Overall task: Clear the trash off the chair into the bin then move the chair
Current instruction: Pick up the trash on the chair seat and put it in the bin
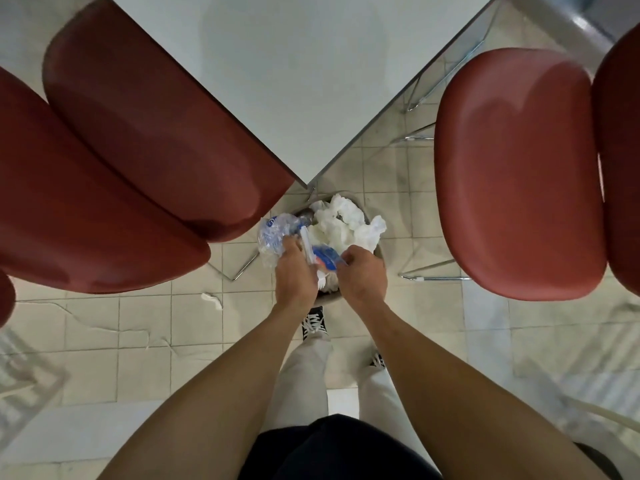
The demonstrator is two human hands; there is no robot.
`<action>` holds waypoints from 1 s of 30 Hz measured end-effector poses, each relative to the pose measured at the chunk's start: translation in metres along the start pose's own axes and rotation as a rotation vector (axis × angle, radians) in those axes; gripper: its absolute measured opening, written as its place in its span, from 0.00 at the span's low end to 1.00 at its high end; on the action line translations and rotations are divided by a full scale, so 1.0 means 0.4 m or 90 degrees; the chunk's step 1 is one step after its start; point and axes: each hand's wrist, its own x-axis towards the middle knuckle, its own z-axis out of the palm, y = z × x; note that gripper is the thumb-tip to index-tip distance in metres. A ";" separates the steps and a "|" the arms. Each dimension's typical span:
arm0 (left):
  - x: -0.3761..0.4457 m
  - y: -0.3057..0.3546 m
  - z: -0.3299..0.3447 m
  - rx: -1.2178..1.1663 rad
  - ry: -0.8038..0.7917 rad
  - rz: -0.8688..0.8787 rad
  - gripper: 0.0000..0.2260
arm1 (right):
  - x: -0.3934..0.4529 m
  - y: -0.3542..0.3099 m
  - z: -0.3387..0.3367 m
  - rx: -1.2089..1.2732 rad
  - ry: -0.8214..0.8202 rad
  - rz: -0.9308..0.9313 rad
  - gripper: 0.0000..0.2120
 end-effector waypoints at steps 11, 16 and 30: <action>-0.038 -0.020 -0.039 0.021 -0.003 0.013 0.16 | -0.021 0.040 -0.014 0.026 -0.031 0.020 0.12; -0.080 -0.008 -0.057 0.033 -0.005 0.025 0.18 | -0.044 0.049 -0.046 0.058 -0.013 0.035 0.17; -0.169 0.113 -0.043 0.201 0.034 0.085 0.08 | -0.086 0.124 -0.189 0.109 0.010 -0.006 0.18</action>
